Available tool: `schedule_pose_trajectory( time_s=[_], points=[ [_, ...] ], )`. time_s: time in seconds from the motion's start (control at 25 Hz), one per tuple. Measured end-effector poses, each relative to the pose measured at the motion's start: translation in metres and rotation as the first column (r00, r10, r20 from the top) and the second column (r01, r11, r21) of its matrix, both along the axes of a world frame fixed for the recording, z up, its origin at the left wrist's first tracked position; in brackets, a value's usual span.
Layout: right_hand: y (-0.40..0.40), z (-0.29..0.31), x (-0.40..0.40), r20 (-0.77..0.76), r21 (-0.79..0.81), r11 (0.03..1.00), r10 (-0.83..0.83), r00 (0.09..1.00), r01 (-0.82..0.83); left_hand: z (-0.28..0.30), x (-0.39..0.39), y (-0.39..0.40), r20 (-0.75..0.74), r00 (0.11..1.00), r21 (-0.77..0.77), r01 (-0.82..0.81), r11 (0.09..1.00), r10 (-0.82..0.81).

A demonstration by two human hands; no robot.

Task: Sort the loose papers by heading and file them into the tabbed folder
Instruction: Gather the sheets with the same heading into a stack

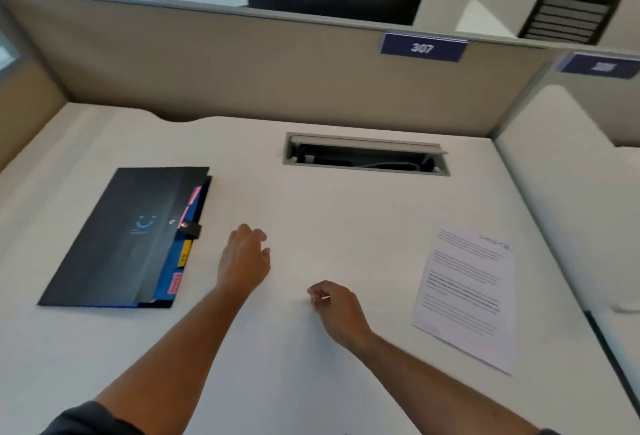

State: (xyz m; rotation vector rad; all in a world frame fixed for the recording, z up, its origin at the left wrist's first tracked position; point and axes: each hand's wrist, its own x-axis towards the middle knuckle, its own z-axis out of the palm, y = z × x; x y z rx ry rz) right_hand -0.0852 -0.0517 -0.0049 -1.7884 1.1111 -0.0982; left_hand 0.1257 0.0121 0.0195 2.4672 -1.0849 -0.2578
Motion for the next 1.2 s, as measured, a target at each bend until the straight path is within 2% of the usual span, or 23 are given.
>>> schedule_pose_trajectory(
  time_s=[0.16, 0.32, 0.44, 0.6, 0.72, 0.8, 1.0, 1.12, 1.2],
  points=[
    [-0.022, 0.003, -0.066, -0.009, -0.094, 0.978, -0.189, 0.982, 0.187, -0.012, -0.061, -0.039, -0.02, 0.985, 0.009, 0.172, 0.985, -0.171],
    [-0.051, 0.004, -0.126, -0.016, -0.224, 0.895, -0.4, 0.916, 0.386, -0.014, -0.126, -0.077, -0.034, 0.928, 0.014, 0.371, 0.928, -0.371],
    [-0.072, 0.003, -0.163, -0.039, -0.308, 0.798, -0.555, 0.831, 0.518, -0.015, -0.166, -0.1, -0.054, 0.876, 0.014, 0.481, 0.876, -0.48],
    [-0.098, 0.005, -0.209, -0.104, -0.377, 0.657, -0.731, 0.675, 0.653, -0.014, -0.205, -0.124, -0.081, 0.809, 0.026, 0.585, 0.811, -0.582],
    [-0.112, 0.01, -0.232, -0.233, -0.34, 0.601, -0.799, 0.554, 0.724, -0.013, -0.222, -0.135, -0.098, 0.764, 0.055, 0.644, 0.763, -0.638],
    [-0.119, 0.01, -0.239, -0.303, -0.285, 0.586, -0.806, 0.509, 0.758, -0.011, -0.23, -0.142, -0.112, 0.738, 0.094, 0.674, 0.732, -0.665],
    [-0.125, 0.005, -0.236, -0.383, -0.199, 0.629, -0.756, 0.531, 0.752, -0.015, -0.241, -0.143, -0.178, 0.688, 0.257, 0.722, 0.642, -0.703],
    [-0.13, 0.01, -0.228, -0.359, -0.1, 0.595, -0.769, 0.529, 0.798, -0.021, -0.242, -0.14, -0.161, 0.677, 0.302, 0.727, 0.617, -0.718],
    [-0.136, 0.012, -0.229, -0.283, -0.001, 0.541, -0.807, 0.518, 0.841, -0.021, -0.24, -0.141, -0.15, 0.673, 0.302, 0.729, 0.614, -0.725]
  ],
)
